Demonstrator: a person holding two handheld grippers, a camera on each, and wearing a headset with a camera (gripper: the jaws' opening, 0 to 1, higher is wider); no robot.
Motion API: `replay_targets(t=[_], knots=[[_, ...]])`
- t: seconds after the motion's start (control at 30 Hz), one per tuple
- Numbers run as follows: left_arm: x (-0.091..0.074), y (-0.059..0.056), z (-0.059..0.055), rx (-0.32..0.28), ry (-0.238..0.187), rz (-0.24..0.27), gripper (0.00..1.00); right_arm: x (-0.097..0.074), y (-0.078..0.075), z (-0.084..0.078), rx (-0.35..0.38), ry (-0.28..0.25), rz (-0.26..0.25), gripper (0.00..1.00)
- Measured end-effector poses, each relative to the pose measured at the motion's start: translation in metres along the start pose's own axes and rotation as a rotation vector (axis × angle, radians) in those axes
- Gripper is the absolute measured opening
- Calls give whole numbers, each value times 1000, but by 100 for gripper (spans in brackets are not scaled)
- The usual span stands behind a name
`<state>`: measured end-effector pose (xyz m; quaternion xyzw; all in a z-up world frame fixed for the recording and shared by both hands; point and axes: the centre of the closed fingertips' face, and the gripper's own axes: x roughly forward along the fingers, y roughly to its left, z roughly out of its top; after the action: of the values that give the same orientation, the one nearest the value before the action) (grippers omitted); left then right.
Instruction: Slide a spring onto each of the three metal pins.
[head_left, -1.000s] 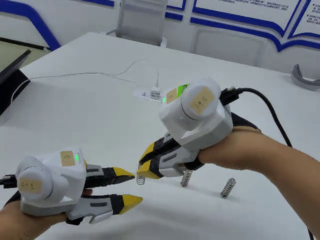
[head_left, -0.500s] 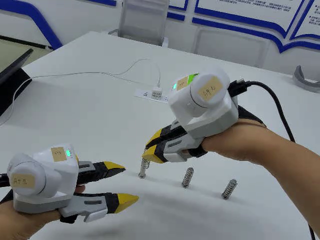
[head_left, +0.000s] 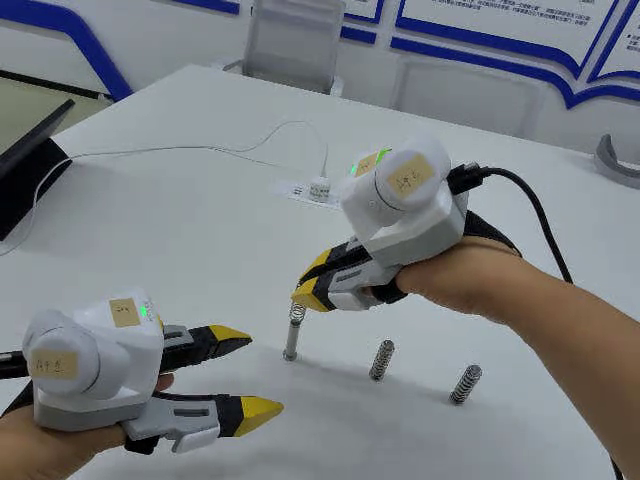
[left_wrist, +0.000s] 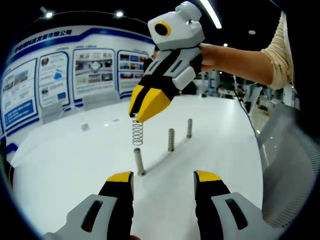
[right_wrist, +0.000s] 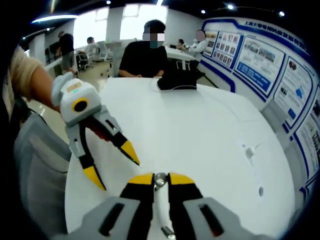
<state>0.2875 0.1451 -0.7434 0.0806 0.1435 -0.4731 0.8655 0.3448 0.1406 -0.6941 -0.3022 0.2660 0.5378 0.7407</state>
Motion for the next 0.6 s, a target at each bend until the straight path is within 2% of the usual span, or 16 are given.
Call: replay_targets(t=[0.6], knots=[[-1,2,-2,-3,7,1,50,14,-2,-12,19,33,11,12]])
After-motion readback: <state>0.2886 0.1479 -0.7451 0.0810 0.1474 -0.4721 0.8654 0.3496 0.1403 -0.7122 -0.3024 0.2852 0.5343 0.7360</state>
